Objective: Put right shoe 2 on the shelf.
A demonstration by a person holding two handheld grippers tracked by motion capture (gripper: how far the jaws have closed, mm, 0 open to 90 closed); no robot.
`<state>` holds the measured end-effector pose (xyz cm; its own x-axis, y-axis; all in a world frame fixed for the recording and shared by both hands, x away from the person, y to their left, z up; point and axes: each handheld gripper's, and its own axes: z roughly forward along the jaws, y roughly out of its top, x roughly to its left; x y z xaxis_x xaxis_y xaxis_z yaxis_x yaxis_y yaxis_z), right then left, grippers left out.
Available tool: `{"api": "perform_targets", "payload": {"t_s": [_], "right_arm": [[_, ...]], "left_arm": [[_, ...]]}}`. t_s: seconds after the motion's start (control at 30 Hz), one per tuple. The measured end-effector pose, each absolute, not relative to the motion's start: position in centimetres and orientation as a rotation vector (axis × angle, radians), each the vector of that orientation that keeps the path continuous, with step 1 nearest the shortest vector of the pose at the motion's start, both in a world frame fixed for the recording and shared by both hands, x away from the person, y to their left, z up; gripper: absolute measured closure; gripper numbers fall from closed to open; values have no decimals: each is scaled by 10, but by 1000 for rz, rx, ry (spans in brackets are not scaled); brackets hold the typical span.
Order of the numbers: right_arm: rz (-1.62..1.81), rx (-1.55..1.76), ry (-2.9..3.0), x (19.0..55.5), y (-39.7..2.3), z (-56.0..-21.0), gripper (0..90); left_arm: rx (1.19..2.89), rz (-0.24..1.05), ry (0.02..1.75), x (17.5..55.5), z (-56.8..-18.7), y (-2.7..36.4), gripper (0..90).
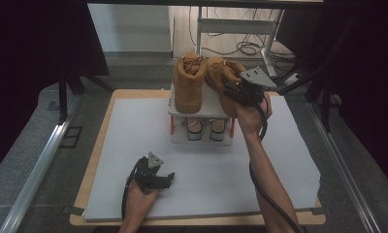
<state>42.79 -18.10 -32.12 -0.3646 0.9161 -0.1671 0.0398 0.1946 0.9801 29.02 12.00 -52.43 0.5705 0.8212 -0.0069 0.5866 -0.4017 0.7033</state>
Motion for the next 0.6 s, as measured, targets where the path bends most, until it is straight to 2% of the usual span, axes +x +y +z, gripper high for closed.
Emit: {"api": "perform_targets", "payload": {"t_s": [0.17,0.4,0.6], "right_arm": [[1271,917,1651,430,-180,-320,115],[1362,932,1704,428,-196,-321,63],[1374,947,1720,421,-201,-324,64]], "left_arm": [[2133,449,1121,290,-524,120,157],[2133,449,1121,290,-524,120,157],[2133,451,1120,290,-524,120,157]]}}
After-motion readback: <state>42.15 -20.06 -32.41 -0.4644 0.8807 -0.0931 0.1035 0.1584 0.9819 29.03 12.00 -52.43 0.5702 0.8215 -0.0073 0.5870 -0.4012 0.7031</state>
